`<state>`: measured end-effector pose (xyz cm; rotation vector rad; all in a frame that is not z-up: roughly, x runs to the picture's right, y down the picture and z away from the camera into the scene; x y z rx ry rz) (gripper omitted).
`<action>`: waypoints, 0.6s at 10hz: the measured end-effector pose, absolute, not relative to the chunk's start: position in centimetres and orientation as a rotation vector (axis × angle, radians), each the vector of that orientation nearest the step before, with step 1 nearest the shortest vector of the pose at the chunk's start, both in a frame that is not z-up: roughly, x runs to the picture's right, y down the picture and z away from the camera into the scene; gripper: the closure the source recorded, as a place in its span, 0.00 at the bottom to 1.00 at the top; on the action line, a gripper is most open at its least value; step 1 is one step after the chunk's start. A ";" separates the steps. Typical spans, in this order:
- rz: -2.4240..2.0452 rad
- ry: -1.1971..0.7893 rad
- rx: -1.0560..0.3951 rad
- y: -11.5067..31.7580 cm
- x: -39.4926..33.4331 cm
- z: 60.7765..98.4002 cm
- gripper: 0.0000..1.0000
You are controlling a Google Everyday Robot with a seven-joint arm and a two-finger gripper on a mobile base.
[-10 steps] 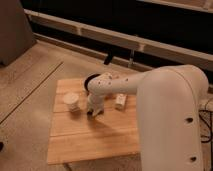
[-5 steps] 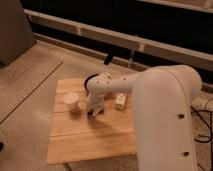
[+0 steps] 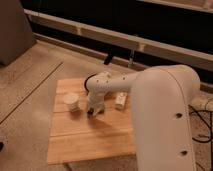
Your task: Place the eraser on the white sponge
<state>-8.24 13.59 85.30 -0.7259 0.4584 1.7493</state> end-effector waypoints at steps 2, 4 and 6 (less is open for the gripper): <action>1.763 0.444 -0.719 13.0 -8.0 85.2 0.24; 1.768 0.437 -0.714 12.8 -8.0 85.2 0.24; 1.768 0.437 -0.714 12.8 -8.0 85.2 0.24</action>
